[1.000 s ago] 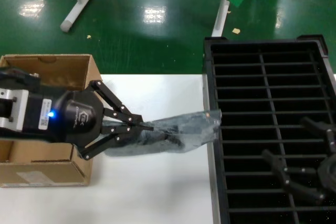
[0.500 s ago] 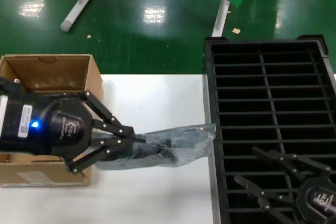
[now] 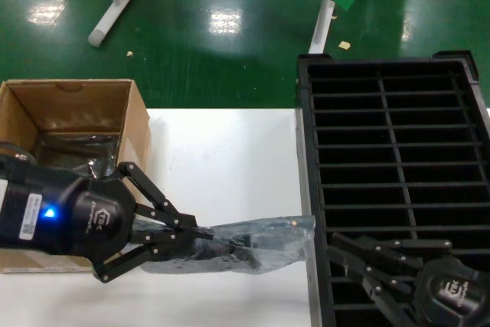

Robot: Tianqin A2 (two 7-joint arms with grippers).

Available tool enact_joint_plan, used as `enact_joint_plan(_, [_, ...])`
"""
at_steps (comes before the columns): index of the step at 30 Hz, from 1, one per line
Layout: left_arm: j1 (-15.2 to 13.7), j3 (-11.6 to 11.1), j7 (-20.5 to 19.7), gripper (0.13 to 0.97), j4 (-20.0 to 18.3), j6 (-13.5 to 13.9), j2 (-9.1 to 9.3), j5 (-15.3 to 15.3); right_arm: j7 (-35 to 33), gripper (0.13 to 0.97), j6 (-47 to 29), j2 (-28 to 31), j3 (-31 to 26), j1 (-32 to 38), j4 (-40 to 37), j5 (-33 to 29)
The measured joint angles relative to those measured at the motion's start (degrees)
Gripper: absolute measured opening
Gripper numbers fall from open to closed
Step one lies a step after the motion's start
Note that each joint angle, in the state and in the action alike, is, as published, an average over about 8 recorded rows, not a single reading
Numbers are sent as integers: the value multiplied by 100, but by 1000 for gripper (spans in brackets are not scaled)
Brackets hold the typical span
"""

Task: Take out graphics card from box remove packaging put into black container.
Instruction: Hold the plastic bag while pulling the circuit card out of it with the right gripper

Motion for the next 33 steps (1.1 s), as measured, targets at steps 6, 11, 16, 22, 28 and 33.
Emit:
enact_joint_plan(6, [-9, 0, 138, 142, 113, 55, 52, -55, 176, 220, 25, 22, -197, 179, -58, -65])
enact_joint_plan(11, [-17, -9, 190, 142, 166, 75, 88, -100, 233, 174, 63, -23, -319, 296, -122, -111])
enact_joint_plan(16, [-30, 20, 187, 142, 172, 70, 146, -104, 251, 154, 100, -85, -401, 367, -158, -136])
enact_joint_plan(22, [-94, 100, 137, 142, 190, 50, 262, -68, 261, 147, 135, -149, -470, 417, -185, -156])
enact_joint_plan(28, [-180, 186, 142, 142, 278, 17, 395, 13, 280, 147, 159, -187, -501, 436, -213, -152])
enact_joint_plan(33, [-248, 275, 241, 142, 365, -30, 564, 104, 309, 147, 170, -204, -504, 433, -243, -134])
